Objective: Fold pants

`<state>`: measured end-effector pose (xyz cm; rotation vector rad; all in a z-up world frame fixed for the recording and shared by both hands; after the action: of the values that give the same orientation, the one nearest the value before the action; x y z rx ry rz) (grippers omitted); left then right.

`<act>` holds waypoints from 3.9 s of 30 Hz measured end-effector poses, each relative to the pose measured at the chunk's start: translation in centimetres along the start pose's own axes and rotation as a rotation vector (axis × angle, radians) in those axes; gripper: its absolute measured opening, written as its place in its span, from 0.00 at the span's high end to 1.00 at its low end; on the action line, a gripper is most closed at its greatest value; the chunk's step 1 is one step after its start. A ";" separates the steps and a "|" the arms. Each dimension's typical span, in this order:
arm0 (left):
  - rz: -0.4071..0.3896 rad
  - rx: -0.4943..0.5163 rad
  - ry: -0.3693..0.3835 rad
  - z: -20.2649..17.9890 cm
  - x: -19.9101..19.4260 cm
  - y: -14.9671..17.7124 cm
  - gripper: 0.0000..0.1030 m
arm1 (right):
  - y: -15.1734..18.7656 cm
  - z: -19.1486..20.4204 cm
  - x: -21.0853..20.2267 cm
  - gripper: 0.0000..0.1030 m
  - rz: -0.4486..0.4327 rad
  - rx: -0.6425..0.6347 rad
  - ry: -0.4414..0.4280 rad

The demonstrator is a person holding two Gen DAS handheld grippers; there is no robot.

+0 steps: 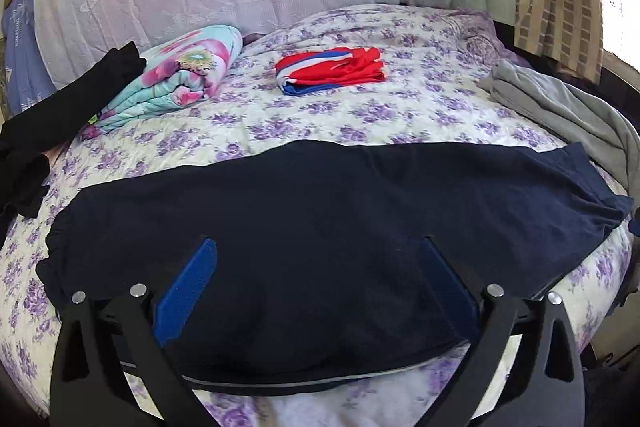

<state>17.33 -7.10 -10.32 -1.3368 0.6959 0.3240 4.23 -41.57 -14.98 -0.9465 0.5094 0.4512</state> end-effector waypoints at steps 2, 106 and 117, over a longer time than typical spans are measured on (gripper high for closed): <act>0.011 0.003 -0.003 -0.1 0.3 0.1 0.04 | 0.2 -0.9 0.4 0.05 -0.008 0.064 -0.029; 0.039 -0.470 -0.183 21.9 -2.4 9.5 0.04 | 5.5 30.0 12.4 0.60 0.331 -0.727 -0.340; 0.050 -0.473 -0.186 21.9 -2.1 9.6 0.04 | 9.7 29.1 12.0 0.43 0.372 -1.018 -0.250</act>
<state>16.12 16.42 -14.86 -1.7101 0.5122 0.6756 14.39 -10.22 -14.23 -1.7416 0.1979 1.2123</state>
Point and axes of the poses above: each gripper's, at about its wrist camera, not at the fingertips, and x roughly the way its jaws point, z to its left, y to its underside, the point moved 10 cm from there along x, roughly the way its jaws point
